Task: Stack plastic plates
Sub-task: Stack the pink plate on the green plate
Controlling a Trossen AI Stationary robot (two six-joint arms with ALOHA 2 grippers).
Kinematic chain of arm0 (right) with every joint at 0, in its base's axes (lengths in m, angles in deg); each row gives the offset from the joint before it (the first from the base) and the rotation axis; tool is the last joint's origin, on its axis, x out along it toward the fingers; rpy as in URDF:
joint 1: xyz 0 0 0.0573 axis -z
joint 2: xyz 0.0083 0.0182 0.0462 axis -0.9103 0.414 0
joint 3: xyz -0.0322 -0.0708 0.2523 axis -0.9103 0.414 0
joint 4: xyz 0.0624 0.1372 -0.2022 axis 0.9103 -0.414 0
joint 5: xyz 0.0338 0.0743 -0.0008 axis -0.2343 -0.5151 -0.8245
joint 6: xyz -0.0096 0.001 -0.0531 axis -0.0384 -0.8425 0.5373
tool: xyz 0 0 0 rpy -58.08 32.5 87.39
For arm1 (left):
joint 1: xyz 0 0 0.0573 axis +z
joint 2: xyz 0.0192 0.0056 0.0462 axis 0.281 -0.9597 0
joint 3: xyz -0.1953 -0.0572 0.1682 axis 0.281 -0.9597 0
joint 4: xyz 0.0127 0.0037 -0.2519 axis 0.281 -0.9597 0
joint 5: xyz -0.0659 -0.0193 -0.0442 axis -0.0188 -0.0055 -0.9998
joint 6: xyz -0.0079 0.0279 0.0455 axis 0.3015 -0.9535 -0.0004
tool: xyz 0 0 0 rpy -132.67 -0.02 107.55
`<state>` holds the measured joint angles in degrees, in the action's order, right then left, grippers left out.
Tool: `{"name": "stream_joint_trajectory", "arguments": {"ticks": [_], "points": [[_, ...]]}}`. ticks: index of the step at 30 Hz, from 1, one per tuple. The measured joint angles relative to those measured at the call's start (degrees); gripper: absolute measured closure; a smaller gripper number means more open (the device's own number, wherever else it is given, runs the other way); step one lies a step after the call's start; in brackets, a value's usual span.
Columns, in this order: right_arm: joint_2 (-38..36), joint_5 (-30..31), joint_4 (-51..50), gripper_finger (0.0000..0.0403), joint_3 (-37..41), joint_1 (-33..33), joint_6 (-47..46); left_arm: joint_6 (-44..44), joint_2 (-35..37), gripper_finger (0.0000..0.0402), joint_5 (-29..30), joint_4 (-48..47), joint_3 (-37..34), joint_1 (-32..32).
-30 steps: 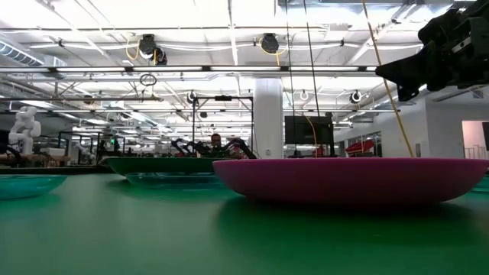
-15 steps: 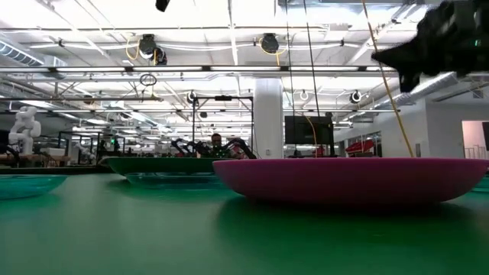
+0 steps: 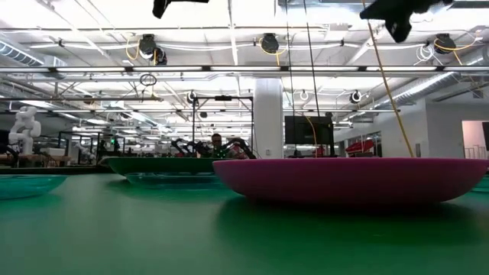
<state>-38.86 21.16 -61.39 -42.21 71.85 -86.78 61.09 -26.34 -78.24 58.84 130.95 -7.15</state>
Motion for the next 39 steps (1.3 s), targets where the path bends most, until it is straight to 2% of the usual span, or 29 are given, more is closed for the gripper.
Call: {"name": "stream_joint_trajectory", "arguments": {"ticks": [7,10,13,22,29,34,39], "points": [[11.95,-0.27,-12.33,0.0402,-14.76,-0.04,-15.61,4.86,-0.42,0.0400,-0.13,-6.99,0.00,-1.83],[16.31,-2.60,-13.50,0.0402,-18.25,-0.04,-24.97,9.38,-0.39,0.0400,-0.20,-10.94,0.00,-2.72],[20.42,-5.46,-13.19,0.0402,-20.24,-0.27,-30.04,12.01,-0.42,0.0394,-0.19,-15.02,0.00,-4.19],[33.28,-7.78,-14.24,0.0403,-24.80,-5.53,-33.98,20.27,-0.41,0.0384,-1.74,-23.94,0.00,-8.05],[40.82,-8.15,-21.32,0.0401,-26.62,-9.41,-39.31,26.36,-0.41,0.0383,-2.10,-29.80,0.00,-11.20],[45.45,-10.93,-24.23,0.0367,-26.62,-12.03,-40.22,28.42,-0.42,0.0382,-1.52,-32.32,0.00,-12.68],[50.37,-12.68,-24.12,0.0311,-26.64,-13.81,-43.39,30.15,-0.42,0.0382,-1.37,-34.25,0.00,-14.39]]}}
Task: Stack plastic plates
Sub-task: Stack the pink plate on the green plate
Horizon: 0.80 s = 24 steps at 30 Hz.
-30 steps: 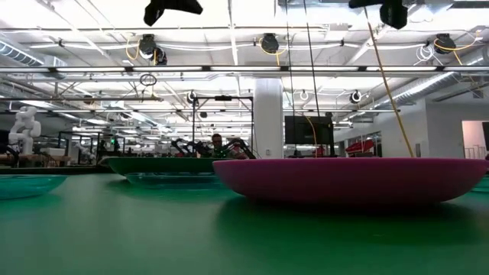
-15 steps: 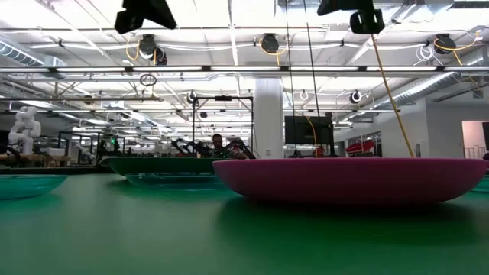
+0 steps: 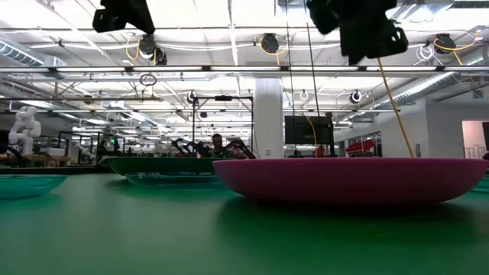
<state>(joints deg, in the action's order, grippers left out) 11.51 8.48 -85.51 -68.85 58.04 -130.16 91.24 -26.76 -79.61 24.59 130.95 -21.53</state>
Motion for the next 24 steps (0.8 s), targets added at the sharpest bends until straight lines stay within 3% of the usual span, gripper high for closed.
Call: {"name": "stream_joint_trajectory", "arguments": {"ticks": [5,11,24], "points": [[4.85,-2.52,0.78,0.0251,0.00,-1.77,-4.62,7.47,0.00,0.0382,3.45,-2.46,-0.02,-3.69],[10.23,-2.28,0.02,0.0203,0.00,-2.91,-5.22,8.06,0.00,0.0382,5.91,-2.48,-0.02,-7.10],[19.88,-1.50,0.41,0.0209,0.00,-2.91,-0.41,13.77,-0.46,0.0382,6.03,-2.72,-0.02,-10.82]]}}
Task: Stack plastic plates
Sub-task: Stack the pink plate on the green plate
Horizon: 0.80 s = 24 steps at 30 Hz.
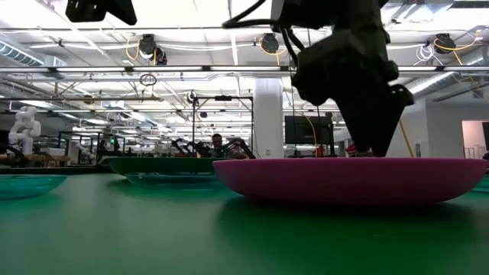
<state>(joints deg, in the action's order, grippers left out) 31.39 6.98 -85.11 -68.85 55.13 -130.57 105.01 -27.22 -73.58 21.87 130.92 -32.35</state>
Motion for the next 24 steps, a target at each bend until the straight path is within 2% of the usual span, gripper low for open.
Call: {"name": "stream_joint_trajectory", "arguments": {"ticks": [6,15,24], "points": [[2.06,2.34,0.82,0.0230,0.00,-0.07,1.69,0.49,-0.52,0.0382,-0.02,0.02,-0.02,-2.15],[5.47,0.71,2.39,0.0278,0.00,-0.07,4.15,3.24,-2.92,0.0382,0.40,0.02,0.00,-5.15],[5.85,-1.58,3.48,0.0372,-0.04,-0.05,7.03,5.33,-7.35,0.0382,0.38,0.45,-0.02,-8.60]]}}
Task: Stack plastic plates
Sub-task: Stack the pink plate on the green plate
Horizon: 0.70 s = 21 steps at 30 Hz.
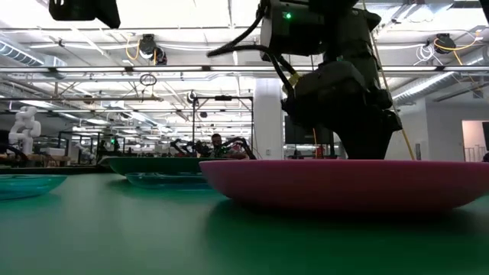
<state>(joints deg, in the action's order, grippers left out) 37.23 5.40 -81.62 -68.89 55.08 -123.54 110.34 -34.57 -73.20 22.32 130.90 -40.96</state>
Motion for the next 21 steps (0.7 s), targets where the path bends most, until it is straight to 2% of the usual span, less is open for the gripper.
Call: {"name": "stream_joint_trajectory", "arguments": {"ticks": [4,11,21], "points": [[-0.17,-2.23,1.15,0.0394,-0.07,0.05,0.87,0.69,-1.81,0.0382,0.00,1.98,0.00,-0.64],[-1.15,-3.95,1.89,0.0393,-0.03,0.05,0.39,2.17,-3.47,0.0382,0.00,5.47,0.00,-0.62],[-7.53,-2.96,1.39,0.0394,0.12,0.74,-3.31,3.67,-3.56,0.0382,0.00,5.17,0.00,-0.36]]}}
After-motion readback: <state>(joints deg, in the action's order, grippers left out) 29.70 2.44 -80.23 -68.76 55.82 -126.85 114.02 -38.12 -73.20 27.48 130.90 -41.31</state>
